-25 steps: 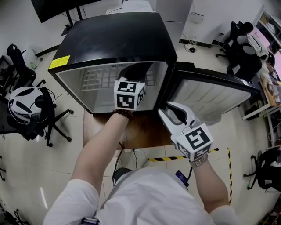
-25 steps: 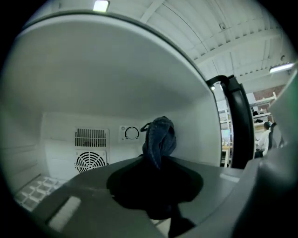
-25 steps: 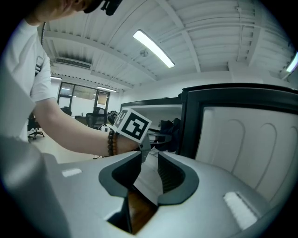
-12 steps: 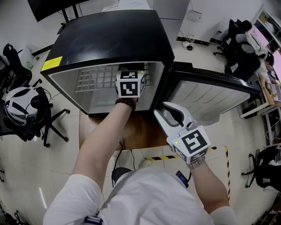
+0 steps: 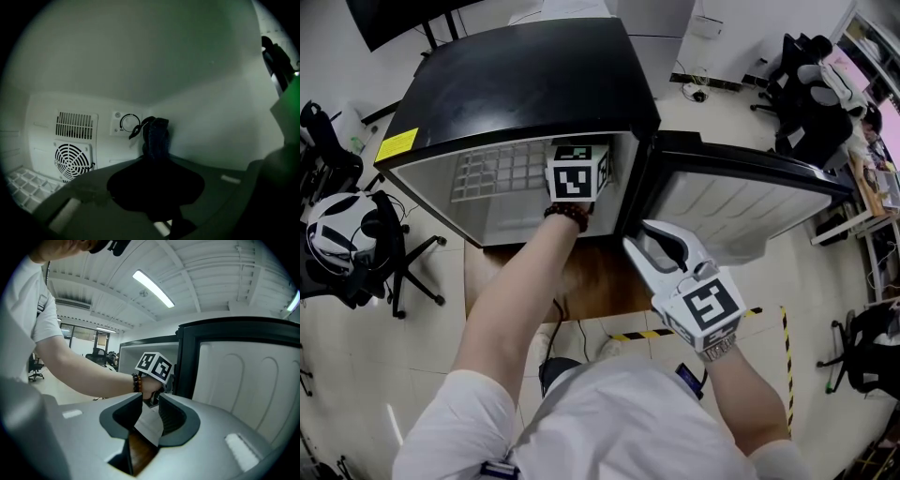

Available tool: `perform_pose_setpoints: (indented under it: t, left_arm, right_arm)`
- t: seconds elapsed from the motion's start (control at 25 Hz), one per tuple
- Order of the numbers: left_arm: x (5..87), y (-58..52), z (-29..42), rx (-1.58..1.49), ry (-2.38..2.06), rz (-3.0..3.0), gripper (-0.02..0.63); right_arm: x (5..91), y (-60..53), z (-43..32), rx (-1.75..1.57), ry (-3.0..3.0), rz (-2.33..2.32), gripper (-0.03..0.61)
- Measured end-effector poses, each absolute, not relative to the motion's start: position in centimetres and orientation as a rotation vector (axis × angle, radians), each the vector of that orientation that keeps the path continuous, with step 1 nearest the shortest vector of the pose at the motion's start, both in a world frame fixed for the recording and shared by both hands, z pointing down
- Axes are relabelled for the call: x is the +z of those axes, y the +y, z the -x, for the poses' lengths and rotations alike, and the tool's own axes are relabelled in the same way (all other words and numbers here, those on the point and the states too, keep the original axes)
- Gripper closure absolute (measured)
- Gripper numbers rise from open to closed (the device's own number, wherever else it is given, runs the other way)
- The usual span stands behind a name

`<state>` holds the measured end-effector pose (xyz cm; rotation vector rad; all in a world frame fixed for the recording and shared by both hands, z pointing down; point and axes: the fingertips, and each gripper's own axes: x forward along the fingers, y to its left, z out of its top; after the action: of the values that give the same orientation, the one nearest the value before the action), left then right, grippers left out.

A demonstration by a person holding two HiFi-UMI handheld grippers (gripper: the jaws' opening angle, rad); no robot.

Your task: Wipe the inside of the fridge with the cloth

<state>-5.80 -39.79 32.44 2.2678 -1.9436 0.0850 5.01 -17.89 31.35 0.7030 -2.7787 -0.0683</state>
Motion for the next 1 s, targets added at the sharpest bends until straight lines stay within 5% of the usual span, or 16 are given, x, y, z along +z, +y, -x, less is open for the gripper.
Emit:
perform_pose_setpoints:
  t: [1.0]
  left_arm:
    - [32.6,-34.4,2.7,0.073,-1.831,-2.392,0.529]
  right_arm:
    - [31.4,-14.9,-4.8,-0.060,-2.789,-0.684,0.465]
